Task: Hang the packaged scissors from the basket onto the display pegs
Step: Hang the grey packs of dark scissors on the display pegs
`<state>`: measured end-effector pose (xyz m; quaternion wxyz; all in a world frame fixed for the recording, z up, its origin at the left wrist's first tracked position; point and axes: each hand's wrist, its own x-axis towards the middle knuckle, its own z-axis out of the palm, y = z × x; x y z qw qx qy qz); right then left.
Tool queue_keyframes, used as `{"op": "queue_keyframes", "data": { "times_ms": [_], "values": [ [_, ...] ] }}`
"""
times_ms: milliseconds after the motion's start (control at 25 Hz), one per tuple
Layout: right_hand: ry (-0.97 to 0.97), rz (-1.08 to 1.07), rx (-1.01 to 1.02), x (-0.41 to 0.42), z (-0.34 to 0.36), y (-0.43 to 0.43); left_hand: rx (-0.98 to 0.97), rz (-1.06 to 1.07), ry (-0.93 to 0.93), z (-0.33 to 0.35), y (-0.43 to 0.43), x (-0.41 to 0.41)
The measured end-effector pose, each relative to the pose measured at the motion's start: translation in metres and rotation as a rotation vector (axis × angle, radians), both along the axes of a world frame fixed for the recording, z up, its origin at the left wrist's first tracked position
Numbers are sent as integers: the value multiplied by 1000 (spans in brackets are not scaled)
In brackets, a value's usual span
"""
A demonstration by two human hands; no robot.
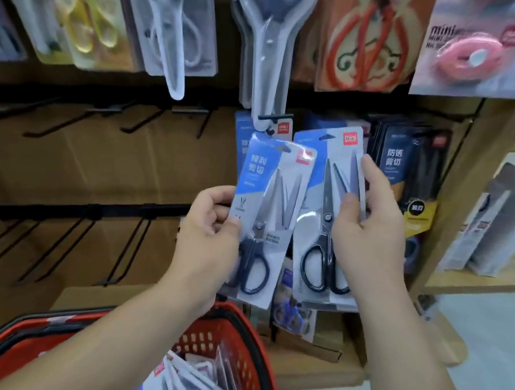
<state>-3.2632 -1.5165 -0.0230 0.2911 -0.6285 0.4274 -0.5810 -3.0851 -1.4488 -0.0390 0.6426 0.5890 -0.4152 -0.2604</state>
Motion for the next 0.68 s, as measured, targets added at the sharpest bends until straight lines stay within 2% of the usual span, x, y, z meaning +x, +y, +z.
{"op": "queue_keyframes", "data": {
  "times_ms": [240,400,680],
  "values": [
    [-19,-31,0,-8,-1,-12,-53,32,-37,-6,-1,-3],
    [-12,-35,16,-12,5,-8,-56,98,25,-5,-8,0],
    [-61,-79,2,-20,3,-2,-90,47,-39,-3,7,-5]
  ]
}}
